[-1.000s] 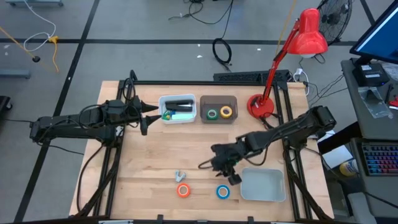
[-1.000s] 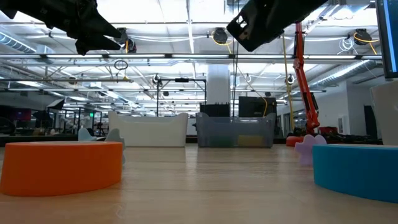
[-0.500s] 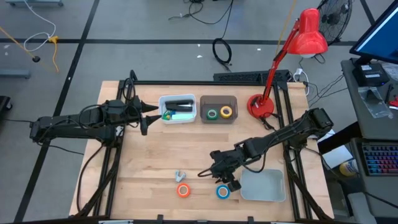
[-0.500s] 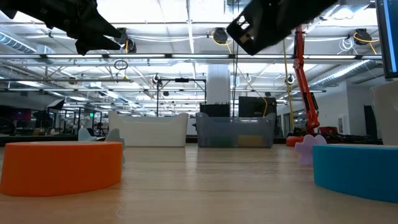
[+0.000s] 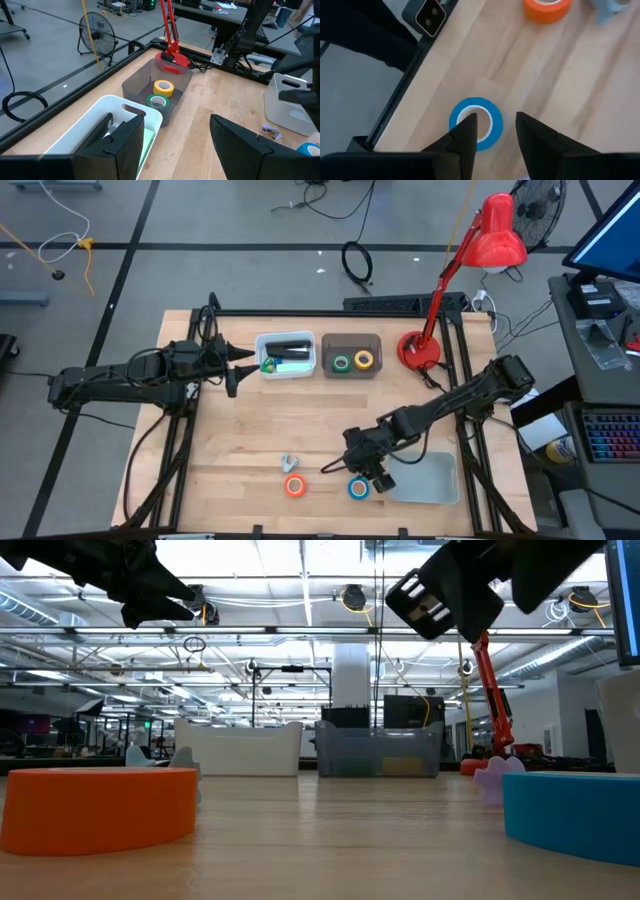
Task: Pick and place Stapler, Stapler remover, tape
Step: Put the blue tape into the black bin
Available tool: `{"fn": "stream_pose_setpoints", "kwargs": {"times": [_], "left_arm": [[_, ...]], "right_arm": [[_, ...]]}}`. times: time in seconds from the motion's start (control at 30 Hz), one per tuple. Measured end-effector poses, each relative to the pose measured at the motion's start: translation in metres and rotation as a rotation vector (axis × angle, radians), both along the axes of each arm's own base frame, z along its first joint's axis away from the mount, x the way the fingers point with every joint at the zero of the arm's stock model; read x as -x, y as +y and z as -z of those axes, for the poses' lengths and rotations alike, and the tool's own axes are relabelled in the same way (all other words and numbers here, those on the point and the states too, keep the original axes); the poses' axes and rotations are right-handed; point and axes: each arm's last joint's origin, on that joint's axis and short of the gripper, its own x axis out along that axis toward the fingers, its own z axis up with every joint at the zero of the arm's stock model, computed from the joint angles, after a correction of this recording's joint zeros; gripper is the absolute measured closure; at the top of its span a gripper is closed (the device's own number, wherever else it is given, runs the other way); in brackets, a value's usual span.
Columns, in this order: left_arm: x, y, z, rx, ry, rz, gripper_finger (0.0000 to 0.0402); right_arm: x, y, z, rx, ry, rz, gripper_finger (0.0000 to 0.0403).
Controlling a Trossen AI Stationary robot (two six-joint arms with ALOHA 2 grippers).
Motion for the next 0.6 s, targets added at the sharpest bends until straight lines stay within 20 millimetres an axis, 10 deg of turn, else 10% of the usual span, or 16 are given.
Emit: {"fn": "stream_pose_setpoints", "kwargs": {"times": [0.6], "left_arm": [[0.000, 0.000, 0.000, 0.000, 0.000, 0.001, 0.0174]], "right_arm": [[-0.007, -0.001, 0.042, 0.108, 0.140, -0.196, 0.0237]]}}
